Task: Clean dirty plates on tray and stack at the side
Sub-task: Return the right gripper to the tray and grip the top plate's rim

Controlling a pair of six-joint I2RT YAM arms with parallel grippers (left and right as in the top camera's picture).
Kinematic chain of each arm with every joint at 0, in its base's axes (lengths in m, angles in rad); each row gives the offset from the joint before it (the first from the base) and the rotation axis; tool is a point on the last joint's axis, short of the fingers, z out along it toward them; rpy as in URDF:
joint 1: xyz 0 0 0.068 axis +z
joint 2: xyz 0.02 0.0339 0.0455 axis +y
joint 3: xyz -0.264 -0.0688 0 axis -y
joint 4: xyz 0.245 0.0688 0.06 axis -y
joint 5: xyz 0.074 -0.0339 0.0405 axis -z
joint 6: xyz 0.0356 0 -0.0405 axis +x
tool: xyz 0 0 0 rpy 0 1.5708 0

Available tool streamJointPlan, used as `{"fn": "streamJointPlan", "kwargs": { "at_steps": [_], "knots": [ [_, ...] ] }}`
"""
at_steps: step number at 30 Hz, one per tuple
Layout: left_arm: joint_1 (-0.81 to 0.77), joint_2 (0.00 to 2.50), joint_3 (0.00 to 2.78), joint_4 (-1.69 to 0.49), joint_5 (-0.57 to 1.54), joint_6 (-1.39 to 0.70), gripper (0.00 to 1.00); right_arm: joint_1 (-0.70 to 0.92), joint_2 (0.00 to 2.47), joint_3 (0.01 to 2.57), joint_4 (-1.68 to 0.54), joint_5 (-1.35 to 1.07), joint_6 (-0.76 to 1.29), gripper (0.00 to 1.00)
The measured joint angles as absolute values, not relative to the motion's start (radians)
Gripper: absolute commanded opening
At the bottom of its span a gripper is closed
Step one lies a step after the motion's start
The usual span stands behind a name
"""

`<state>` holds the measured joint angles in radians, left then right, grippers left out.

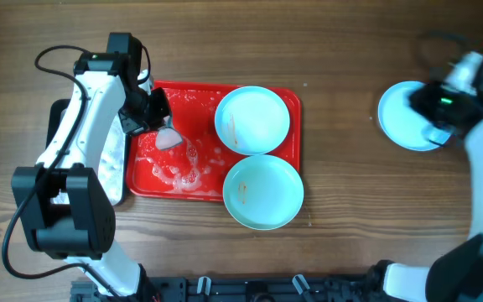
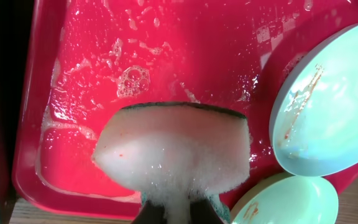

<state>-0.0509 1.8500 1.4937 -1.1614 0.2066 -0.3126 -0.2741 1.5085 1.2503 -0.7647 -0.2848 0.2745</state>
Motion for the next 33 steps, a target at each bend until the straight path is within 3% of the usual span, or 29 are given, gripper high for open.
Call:
{"fn": "streamJointPlan", "kwargs": {
  "at_steps": [7,10,21,27,33],
  "knots": [
    [-0.051,1.85,1.494,-1.161,0.207,-0.313,0.04,0.256,1.608,1.251,-0.565,-0.204,0.376,0.38],
    [-0.051,1.85,1.494,-1.158,0.207,-0.313,0.04,0.35,1.702,1.251,-0.484,-0.162,0.427,0.34],
    [-0.051,1.85,1.494,-1.155,0.207,-0.313,0.04,0.387,1.875,1.251,-0.486,0.001,0.52,0.33],
    [-0.051,1.85,1.494,-1.155,0.207,-0.313,0.04,0.387,1.93,1.251,-0.484,0.024,0.519,0.21],
    [-0.051,1.85,1.494,-1.155,0.207,-0.313,0.04,0.385,1.977,1.252,-0.453,0.02,0.496,0.2]
  ]
}}
